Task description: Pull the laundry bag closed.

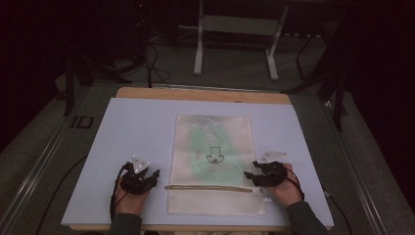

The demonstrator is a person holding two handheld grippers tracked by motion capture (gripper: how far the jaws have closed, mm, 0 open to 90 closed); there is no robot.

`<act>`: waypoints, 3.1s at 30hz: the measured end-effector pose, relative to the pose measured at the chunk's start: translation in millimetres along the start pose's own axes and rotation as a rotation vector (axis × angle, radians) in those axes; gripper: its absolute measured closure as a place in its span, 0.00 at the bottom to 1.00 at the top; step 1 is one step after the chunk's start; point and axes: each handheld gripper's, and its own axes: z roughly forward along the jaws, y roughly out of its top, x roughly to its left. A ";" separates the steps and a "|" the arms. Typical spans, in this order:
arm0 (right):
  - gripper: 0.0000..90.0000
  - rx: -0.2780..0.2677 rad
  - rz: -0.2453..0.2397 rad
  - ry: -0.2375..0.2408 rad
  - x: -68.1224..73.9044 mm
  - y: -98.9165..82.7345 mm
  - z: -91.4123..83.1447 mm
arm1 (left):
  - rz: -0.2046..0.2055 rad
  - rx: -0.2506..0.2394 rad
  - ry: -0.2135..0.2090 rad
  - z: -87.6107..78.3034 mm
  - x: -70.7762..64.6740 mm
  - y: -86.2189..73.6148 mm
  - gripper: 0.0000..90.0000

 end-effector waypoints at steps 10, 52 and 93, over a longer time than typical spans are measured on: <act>0.50 0.042 -0.051 0.017 9.4 9.4 -5.5 | 0.001 -0.019 -0.031 -4.0 2.0 1.3 0.60; 0.54 0.167 -0.291 0.125 50.0 56.9 0.2 | 0.007 -0.005 -0.078 -5.3 5.8 2.0 0.61; 0.56 0.190 -0.402 0.275 92.7 99.1 27.3 | 0.005 -0.015 -0.090 -5.1 5.6 2.1 0.60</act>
